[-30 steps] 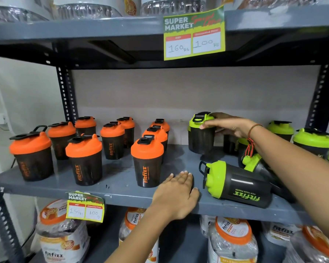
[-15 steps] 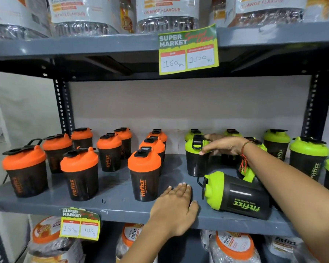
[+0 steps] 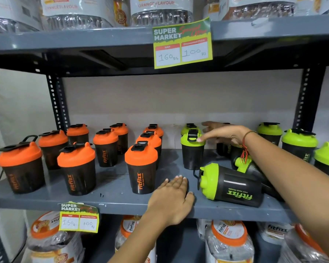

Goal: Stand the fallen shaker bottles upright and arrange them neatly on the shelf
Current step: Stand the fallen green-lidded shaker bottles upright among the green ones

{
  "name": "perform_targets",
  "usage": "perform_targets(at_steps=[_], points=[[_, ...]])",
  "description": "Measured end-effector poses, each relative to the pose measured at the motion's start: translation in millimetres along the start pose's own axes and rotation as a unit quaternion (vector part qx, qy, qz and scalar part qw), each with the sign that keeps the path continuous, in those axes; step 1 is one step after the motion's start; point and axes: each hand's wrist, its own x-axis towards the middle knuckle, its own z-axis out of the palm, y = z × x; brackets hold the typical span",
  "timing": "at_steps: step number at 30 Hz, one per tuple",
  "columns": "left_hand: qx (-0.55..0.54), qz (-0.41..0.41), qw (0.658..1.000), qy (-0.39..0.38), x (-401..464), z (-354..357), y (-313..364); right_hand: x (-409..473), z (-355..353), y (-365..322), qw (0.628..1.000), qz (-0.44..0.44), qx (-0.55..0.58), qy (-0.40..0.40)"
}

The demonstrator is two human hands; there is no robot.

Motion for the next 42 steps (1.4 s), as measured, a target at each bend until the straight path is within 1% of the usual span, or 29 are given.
perform_targets(at_steps=[3,8,10,12,15,18,20,23,26,30,32,35,38,40,42], points=[[0.001,-0.003,1.000,-0.006,0,-1,0,-17,-6,-15,0.997,-0.048,-0.026,0.047],[0.009,-0.006,1.000,-0.018,1,-4,-1,-58,-3,-42,0.974,-0.142,-0.038,0.170],[0.013,-0.007,1.000,-0.025,1,-6,0,-81,1,-49,0.968,-0.158,-0.056,0.185],[0.015,-0.007,0.999,-0.032,1,-7,1,-106,8,-52,0.969,-0.156,-0.098,0.165],[0.012,-0.006,0.999,-0.034,-1,-9,3,-143,23,-51,0.966,-0.125,-0.202,0.098],[0.011,-0.004,0.999,-0.031,-3,-10,5,-168,38,-46,0.941,-0.060,-0.332,0.018],[0.010,-0.002,1.000,-0.030,-5,-9,7,-177,48,-40,0.920,-0.018,-0.392,-0.018],[0.003,0.002,1.000,-0.022,-9,-7,7,-181,61,-30,0.897,0.027,-0.440,-0.026],[0.003,0.012,1.000,0.005,-16,-4,3,-180,69,-25,0.895,0.025,-0.444,0.007],[0.007,0.014,0.999,0.033,-25,-2,0,-177,74,-20,0.898,0.011,-0.434,0.063],[0.007,0.012,0.999,0.040,-27,-2,0,-175,74,-18,0.912,0.006,-0.401,0.081],[0.008,0.008,0.999,0.049,-30,-1,0,-170,70,-14,0.950,-0.007,-0.290,0.113],[0.011,0.004,0.998,0.059,-31,-1,2,-163,73,-12,0.975,-0.029,-0.161,0.150],[0.013,-0.003,0.998,0.066,-31,-2,2,-159,80,-10,0.977,-0.051,-0.080,0.189],[0.009,-0.004,0.998,0.069,-32,-3,1,-155,88,-8,0.970,-0.071,-0.018,0.231]])
